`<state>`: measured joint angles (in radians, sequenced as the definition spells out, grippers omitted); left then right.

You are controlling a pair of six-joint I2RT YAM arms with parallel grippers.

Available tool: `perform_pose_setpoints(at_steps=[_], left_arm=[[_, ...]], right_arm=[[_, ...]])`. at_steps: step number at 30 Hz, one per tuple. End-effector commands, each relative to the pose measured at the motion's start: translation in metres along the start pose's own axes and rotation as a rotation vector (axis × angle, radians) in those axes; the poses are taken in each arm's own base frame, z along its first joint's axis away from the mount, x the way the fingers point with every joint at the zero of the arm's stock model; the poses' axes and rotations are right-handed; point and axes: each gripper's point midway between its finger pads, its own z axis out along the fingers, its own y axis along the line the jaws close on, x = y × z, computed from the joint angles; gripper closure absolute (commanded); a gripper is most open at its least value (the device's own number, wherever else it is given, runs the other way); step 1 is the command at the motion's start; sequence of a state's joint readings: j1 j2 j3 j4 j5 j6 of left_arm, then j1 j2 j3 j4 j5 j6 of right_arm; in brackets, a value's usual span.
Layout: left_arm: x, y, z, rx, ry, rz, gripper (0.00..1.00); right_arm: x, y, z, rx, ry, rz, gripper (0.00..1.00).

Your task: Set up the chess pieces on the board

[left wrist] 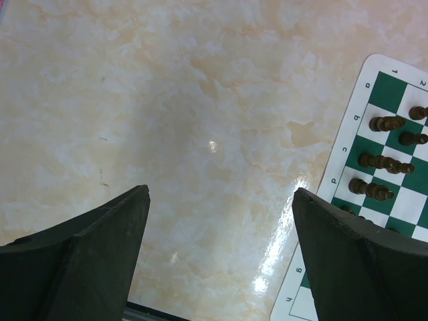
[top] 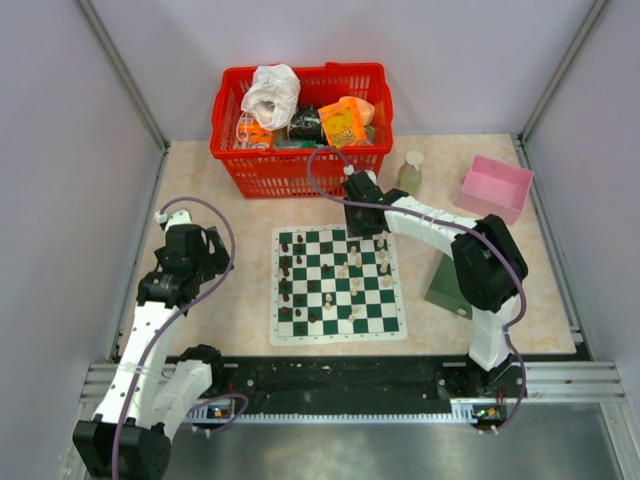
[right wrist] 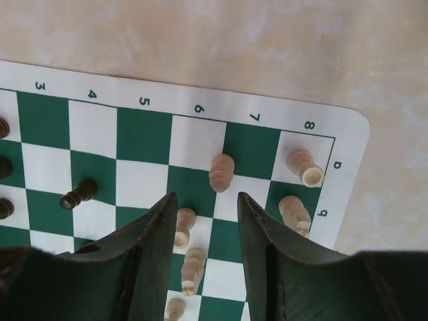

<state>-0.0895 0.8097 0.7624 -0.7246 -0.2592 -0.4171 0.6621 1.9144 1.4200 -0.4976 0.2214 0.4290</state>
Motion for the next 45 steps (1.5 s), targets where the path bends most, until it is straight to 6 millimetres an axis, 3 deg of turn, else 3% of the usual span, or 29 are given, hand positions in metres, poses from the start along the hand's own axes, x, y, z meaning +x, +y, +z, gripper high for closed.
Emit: perform_pose_setpoints(at_steps=[1, 21, 45], left_arm=[[-0.01, -0.003, 0.0, 0.012, -0.044, -0.011, 0.07], [-0.009, -0.003, 0.001, 0.011, -0.038, -0.01, 0.07], [-0.008, -0.004, 0.001, 0.015, -0.036, -0.011, 0.07]], right_arm=[[-0.021, 0.002, 0.005, -0.008, -0.046, 0.002, 0.59], [-0.022, -0.005, 0.02, 0.012, -0.05, -0.001, 0.67], [-0.03, -0.005, 0.017, 0.014, -0.064, -0.017, 0.77]])
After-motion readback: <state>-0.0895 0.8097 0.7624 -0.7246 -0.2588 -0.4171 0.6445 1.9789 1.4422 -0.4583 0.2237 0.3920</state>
